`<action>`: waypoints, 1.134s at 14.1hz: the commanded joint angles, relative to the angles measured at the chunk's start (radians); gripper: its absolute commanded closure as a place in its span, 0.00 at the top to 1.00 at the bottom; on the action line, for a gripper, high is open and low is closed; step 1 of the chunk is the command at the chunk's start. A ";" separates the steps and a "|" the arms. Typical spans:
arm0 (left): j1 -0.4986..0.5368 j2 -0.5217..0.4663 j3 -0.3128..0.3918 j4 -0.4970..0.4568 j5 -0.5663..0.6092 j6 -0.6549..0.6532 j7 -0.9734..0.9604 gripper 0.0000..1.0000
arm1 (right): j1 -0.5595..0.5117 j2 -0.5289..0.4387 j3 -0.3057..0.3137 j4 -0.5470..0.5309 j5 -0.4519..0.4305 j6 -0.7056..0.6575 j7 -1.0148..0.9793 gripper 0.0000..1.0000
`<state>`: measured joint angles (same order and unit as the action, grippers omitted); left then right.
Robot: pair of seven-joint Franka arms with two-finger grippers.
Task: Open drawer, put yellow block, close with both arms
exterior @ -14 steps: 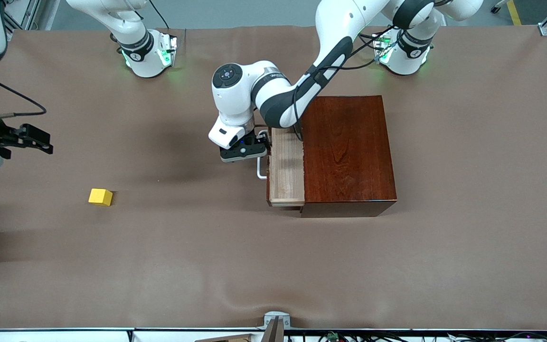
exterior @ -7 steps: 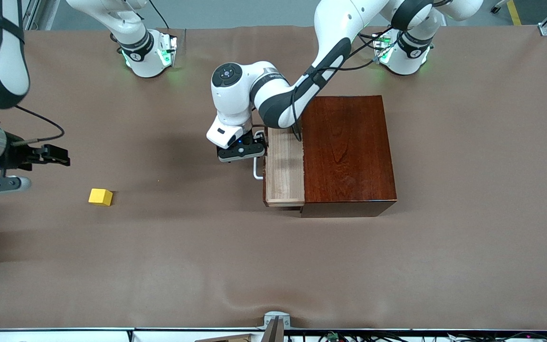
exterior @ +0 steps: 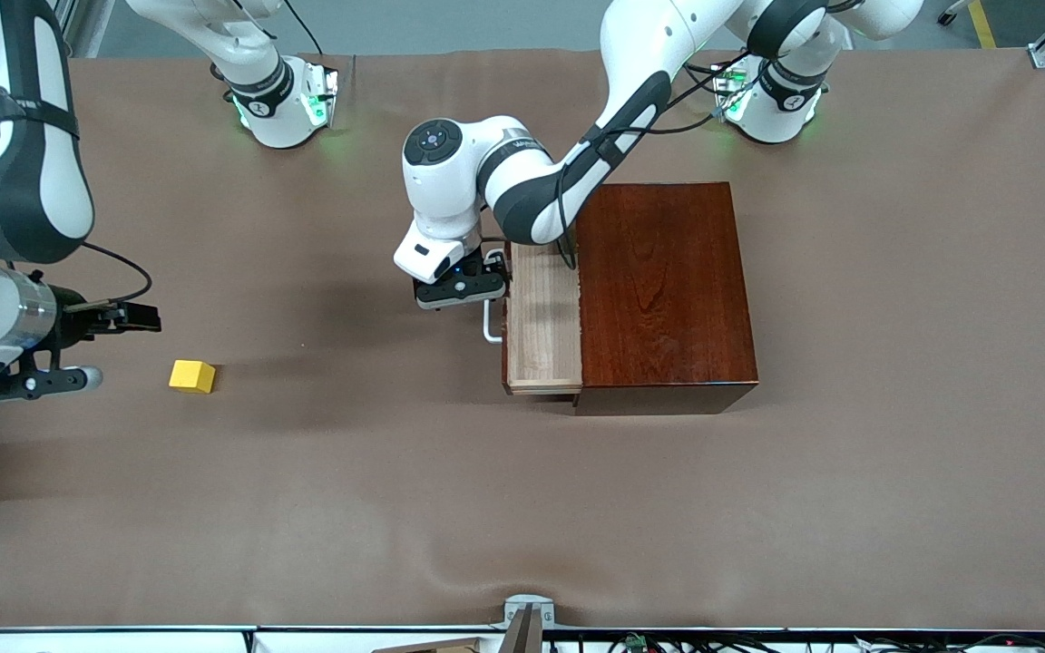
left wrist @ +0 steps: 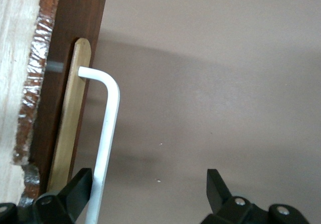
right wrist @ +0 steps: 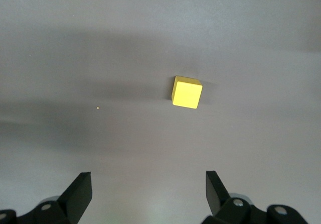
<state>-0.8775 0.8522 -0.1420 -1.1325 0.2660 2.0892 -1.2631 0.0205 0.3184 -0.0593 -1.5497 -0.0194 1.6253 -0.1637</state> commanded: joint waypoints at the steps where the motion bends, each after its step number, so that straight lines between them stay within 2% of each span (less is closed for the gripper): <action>1: -0.011 0.008 -0.008 0.065 -0.005 -0.031 -0.022 1.00 | -0.005 0.008 0.007 -0.022 0.000 0.025 0.001 1.00; 4: -0.012 -0.011 -0.007 0.063 -0.005 -0.046 -0.024 1.00 | -0.022 0.008 0.007 -0.075 0.001 0.076 0.001 1.00; 8: 0.005 -0.146 0.010 0.057 0.005 -0.214 -0.010 1.00 | -0.039 0.008 0.007 -0.122 0.003 0.108 0.003 1.00; 13: 0.161 -0.339 0.012 0.037 0.012 -0.464 0.063 1.00 | -0.070 0.008 0.007 -0.237 0.004 0.238 0.003 1.00; 16: 0.300 -0.415 0.007 0.036 -0.004 -0.529 0.281 1.00 | -0.074 0.030 0.007 -0.270 0.003 0.297 0.003 1.00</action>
<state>-0.6545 0.4915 -0.1214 -1.0651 0.2666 1.5947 -1.0923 -0.0381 0.3474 -0.0635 -1.7914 -0.0191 1.8866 -0.1633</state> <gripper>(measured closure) 0.000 0.000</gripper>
